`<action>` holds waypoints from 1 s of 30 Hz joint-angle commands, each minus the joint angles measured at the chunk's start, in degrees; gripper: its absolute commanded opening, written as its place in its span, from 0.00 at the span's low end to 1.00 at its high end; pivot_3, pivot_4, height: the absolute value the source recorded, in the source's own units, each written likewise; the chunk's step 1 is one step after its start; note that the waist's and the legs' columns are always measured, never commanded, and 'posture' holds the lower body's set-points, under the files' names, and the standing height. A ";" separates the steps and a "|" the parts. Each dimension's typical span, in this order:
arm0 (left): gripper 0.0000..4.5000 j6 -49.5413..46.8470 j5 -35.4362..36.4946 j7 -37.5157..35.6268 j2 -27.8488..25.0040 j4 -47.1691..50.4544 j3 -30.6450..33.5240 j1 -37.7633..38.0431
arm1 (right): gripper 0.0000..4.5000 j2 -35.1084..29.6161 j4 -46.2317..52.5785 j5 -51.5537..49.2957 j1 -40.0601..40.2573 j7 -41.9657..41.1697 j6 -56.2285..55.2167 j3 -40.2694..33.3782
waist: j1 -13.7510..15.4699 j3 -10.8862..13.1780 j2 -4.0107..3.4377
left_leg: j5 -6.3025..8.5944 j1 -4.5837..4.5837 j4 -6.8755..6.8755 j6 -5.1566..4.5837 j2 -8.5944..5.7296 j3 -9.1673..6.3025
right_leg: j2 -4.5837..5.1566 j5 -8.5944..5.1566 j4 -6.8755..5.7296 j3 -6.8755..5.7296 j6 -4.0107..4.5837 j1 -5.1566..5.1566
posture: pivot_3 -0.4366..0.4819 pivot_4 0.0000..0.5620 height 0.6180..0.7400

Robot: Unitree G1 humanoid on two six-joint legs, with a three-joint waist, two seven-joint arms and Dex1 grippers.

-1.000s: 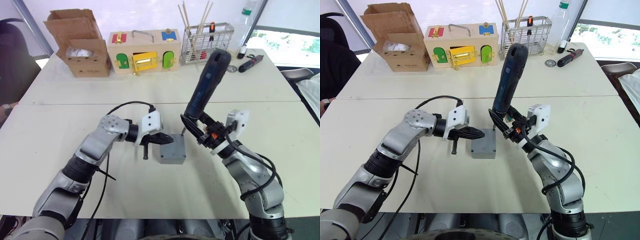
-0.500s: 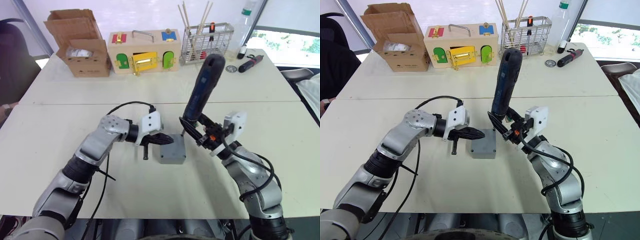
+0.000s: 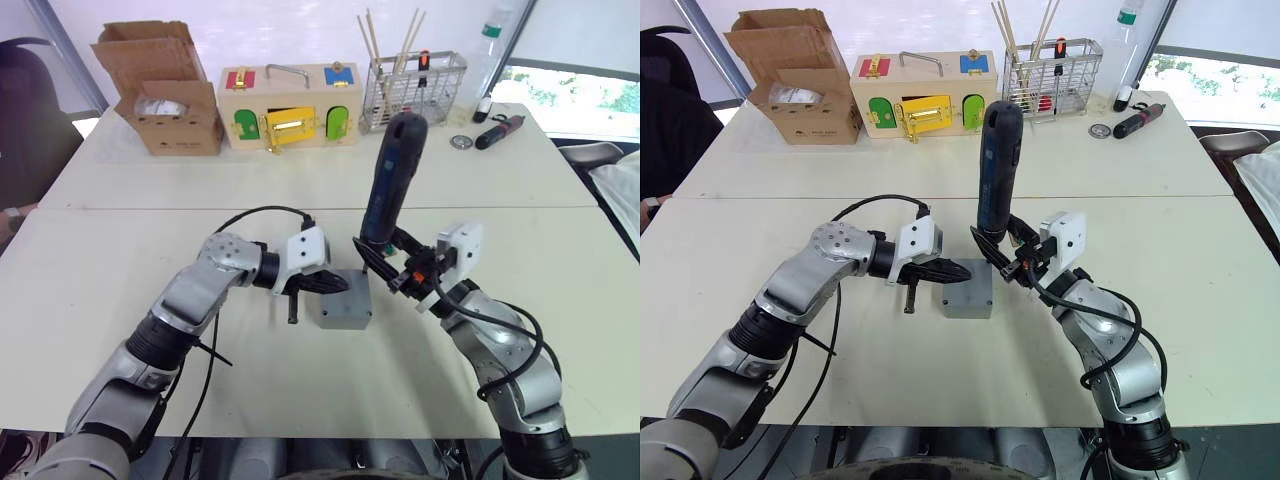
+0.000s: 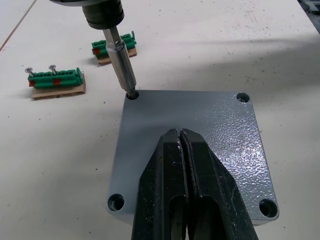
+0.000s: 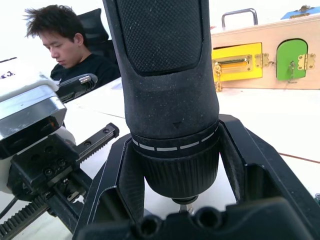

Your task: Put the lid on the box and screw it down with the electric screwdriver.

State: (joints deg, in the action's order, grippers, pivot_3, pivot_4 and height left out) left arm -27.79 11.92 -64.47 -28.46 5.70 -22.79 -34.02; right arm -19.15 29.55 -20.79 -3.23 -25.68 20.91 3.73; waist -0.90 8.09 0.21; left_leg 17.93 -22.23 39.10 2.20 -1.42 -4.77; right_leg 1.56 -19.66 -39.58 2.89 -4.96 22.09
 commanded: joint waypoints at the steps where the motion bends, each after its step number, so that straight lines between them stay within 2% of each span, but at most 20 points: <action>1: 0.00 -0.68 -0.87 0.08 0.04 -0.14 -1.29 0.70 | 0.40 -1.12 -3.28 1.77 3.24 -1.58 1.71 3.50 | -0.01 -0.01 0.01 | 0.01 0.09 -0.03 -0.01 0.01 -0.01 | -0.01 0.00 0.06 -0.01 0.00 -0.12 | 0.48 0.27 1.00; 5: 0.00 -0.90 -0.84 0.14 0.04 -0.04 -1.21 0.80 | 0.40 -1.77 -4.01 3.43 3.48 -1.44 1.63 4.47 | -0.01 0.00 0.01 | 0.10 0.96 -0.33 -0.16 0.02 -0.04 | 0.00 -0.04 0.50 -0.04 0.03 -1.04 | 0.48 0.27 1.00; 30: 0.00 -1.21 -0.65 0.35 0.22 -0.36 -1.38 0.80 | 0.40 -1.36 -5.95 4.50 3.29 1.02 2.70 3.94 | 0.15 -0.15 0.20 | 0.11 0.98 -0.33 -0.17 0.02 -0.11 | 0.02 -0.05 0.55 -0.06 0.04 -1.10 | 0.48 0.27 1.00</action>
State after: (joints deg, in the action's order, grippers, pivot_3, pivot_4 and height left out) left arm -28.40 11.82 -64.02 -28.07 5.60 -23.42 -33.80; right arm -20.09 28.68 -17.70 -3.21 -24.62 19.75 5.74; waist -0.75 7.94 0.41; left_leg 18.04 -21.25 38.77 2.03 -1.40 -4.88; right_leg 1.58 -19.70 -39.03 2.83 -4.92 20.99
